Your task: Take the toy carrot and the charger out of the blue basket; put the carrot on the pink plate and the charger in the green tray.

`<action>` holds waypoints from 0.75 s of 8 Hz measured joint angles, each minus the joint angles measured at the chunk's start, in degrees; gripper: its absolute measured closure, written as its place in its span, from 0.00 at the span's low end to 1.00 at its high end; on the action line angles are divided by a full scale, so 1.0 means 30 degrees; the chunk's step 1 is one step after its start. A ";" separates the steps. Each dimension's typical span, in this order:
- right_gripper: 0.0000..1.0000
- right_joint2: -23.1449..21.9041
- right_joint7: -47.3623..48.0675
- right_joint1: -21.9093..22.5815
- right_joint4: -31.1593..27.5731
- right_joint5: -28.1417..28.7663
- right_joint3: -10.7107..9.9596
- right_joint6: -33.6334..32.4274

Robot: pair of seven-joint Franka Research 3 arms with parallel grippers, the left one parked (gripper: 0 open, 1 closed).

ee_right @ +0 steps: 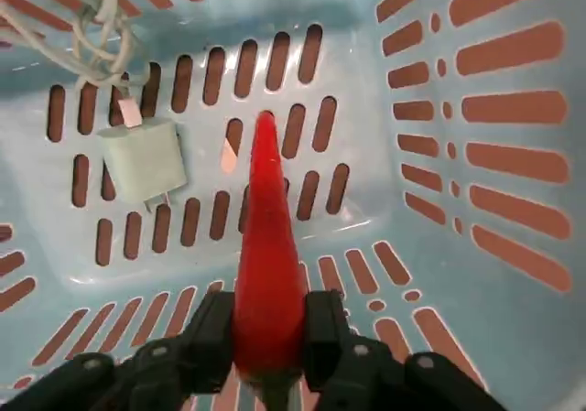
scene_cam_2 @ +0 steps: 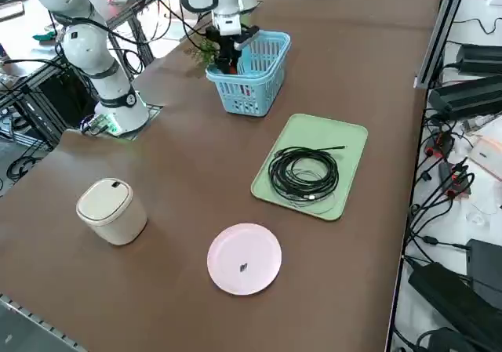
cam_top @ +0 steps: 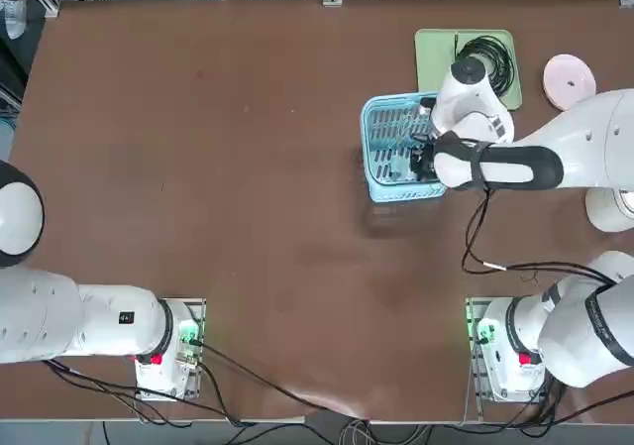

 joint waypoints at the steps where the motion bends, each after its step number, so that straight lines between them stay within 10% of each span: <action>1: 0.59 -0.0005 0.0000 -0.0001 0.0379 0.0000 -0.0002 -0.0001; 6: 0.59 -0.0164 0.0011 -0.0053 0.4770 0.0000 -0.0177 -0.6205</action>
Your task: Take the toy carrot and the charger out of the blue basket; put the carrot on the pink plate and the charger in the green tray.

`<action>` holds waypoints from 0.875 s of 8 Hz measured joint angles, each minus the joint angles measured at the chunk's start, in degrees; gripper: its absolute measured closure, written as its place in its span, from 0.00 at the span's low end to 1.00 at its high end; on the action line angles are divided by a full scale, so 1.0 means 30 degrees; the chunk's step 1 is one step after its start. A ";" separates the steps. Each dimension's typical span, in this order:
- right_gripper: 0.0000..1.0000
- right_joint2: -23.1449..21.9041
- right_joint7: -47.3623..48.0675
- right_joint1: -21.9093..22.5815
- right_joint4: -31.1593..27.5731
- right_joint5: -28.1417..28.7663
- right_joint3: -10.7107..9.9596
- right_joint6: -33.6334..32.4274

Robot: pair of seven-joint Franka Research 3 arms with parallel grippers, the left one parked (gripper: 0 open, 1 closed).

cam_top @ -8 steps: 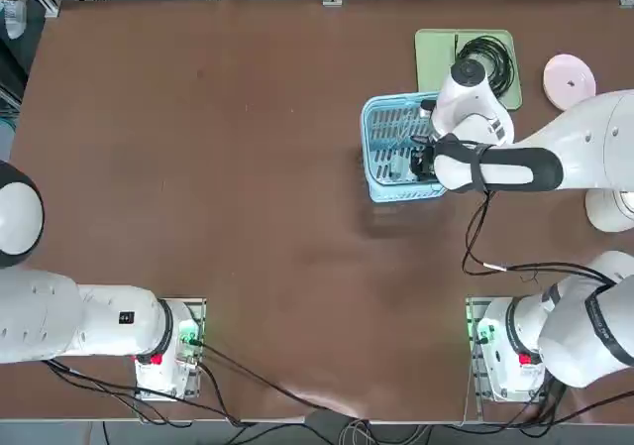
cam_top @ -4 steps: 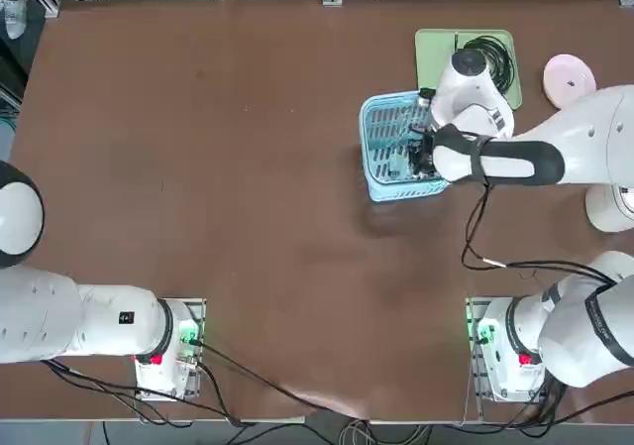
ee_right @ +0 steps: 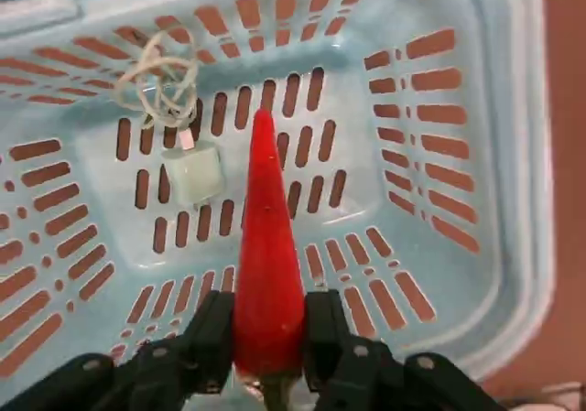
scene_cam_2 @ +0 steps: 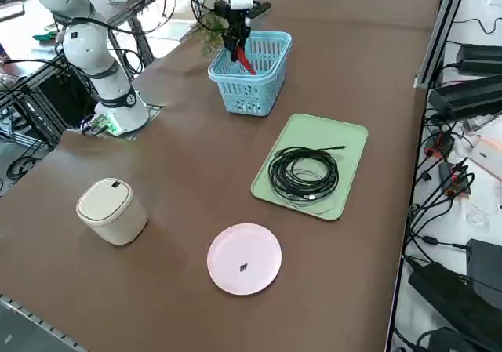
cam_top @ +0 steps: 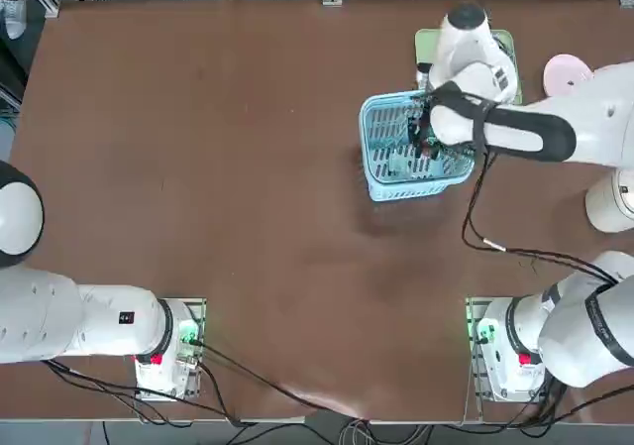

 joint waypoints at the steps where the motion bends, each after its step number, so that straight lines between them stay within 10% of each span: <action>1: 0.59 -0.0068 0.0000 -0.0086 0.0869 -0.0001 -0.0054 -0.1287; 7: 0.59 -0.0142 -0.3765 -0.3497 0.5999 -0.0120 -0.0249 -0.7823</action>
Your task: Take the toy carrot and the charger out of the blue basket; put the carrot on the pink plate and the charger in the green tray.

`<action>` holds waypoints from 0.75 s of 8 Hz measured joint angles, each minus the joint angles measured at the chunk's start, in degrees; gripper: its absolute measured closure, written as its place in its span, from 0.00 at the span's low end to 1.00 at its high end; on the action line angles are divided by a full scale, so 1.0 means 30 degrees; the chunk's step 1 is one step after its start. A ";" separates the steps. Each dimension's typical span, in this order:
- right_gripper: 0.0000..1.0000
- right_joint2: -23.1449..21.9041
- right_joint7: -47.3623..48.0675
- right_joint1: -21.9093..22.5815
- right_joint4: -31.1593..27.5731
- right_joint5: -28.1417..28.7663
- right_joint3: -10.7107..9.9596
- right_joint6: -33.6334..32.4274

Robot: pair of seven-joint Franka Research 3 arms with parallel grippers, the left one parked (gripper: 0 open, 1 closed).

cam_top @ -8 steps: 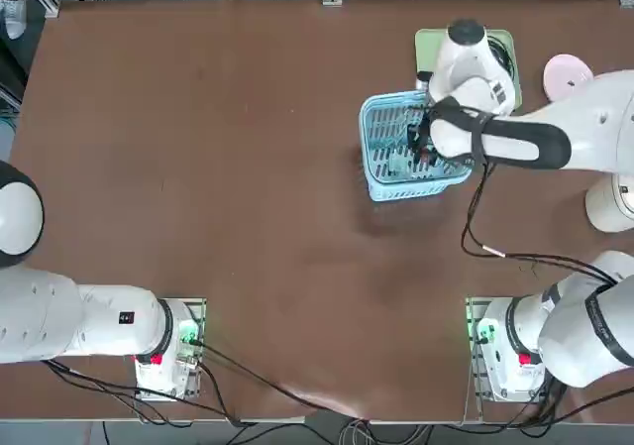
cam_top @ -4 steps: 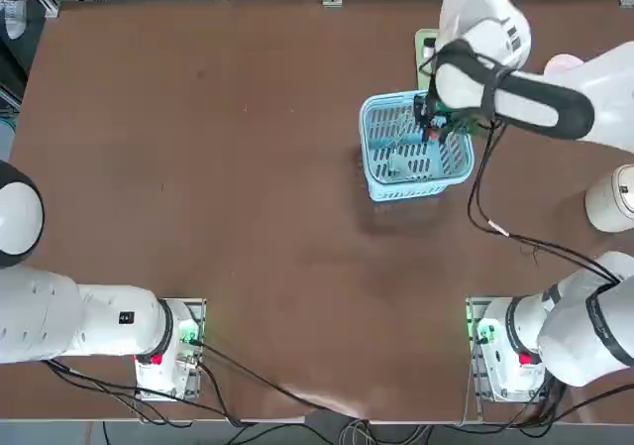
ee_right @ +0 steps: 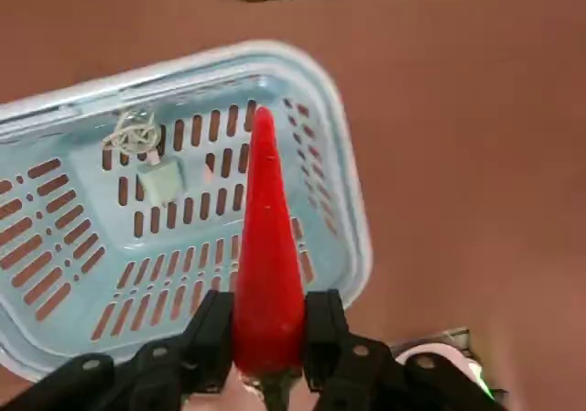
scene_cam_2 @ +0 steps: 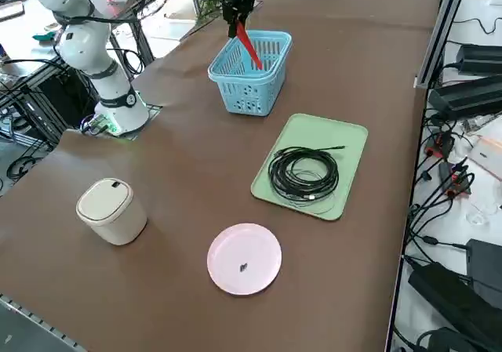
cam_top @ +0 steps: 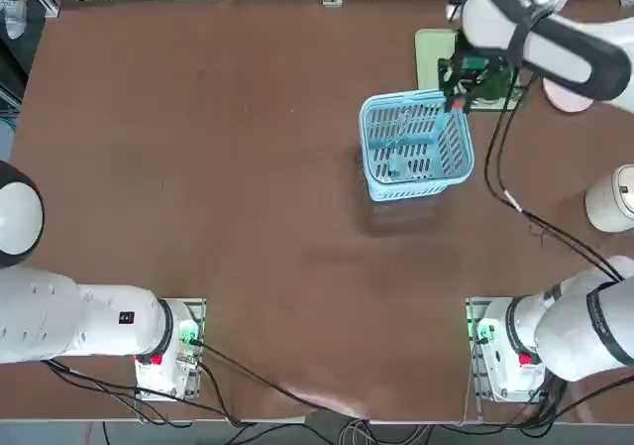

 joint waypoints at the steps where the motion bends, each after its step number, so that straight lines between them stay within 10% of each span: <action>1: 0.59 -0.0015 -0.1708 -0.1304 0.0686 -0.0010 -0.0049 -0.0606; 6: 0.59 0.0470 -0.9513 -0.8375 0.1771 0.0013 -0.0271 -0.0823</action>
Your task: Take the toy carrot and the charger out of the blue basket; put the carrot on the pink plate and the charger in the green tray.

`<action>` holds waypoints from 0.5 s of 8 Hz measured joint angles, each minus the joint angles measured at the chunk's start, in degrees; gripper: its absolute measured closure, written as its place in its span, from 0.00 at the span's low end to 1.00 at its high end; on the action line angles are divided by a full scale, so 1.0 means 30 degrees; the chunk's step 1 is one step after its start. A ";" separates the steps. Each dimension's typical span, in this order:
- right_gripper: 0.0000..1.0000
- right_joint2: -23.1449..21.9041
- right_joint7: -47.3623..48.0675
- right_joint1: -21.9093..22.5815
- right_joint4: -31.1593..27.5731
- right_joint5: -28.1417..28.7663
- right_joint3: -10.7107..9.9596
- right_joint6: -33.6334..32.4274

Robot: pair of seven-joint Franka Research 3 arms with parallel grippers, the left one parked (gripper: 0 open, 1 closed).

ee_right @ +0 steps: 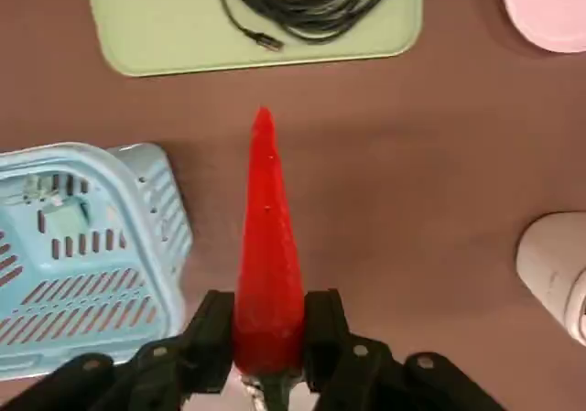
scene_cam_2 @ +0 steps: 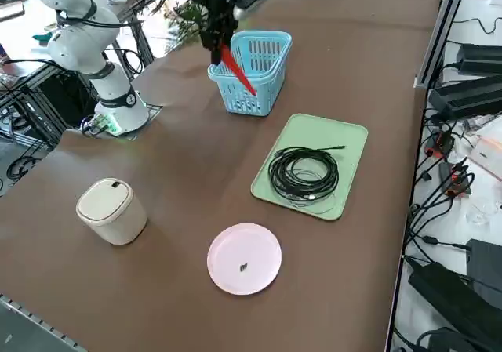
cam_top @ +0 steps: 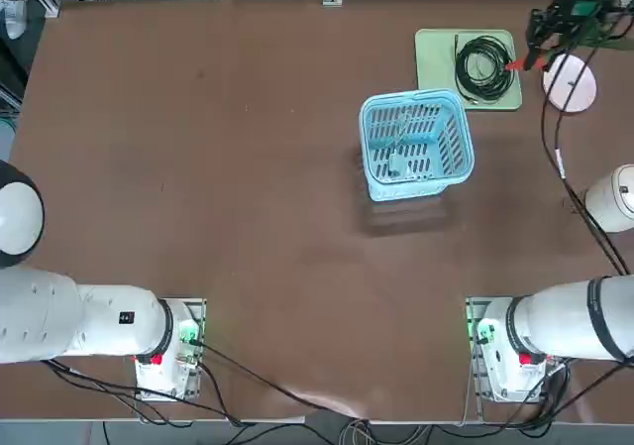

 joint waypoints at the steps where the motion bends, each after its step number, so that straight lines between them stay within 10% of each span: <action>1: 0.59 0.0710 -0.0838 -0.1059 0.0509 -0.0012 -0.0002 0.0239; 4: 0.59 0.3636 -0.3037 -0.3464 0.2981 -0.0059 0.0026 0.1943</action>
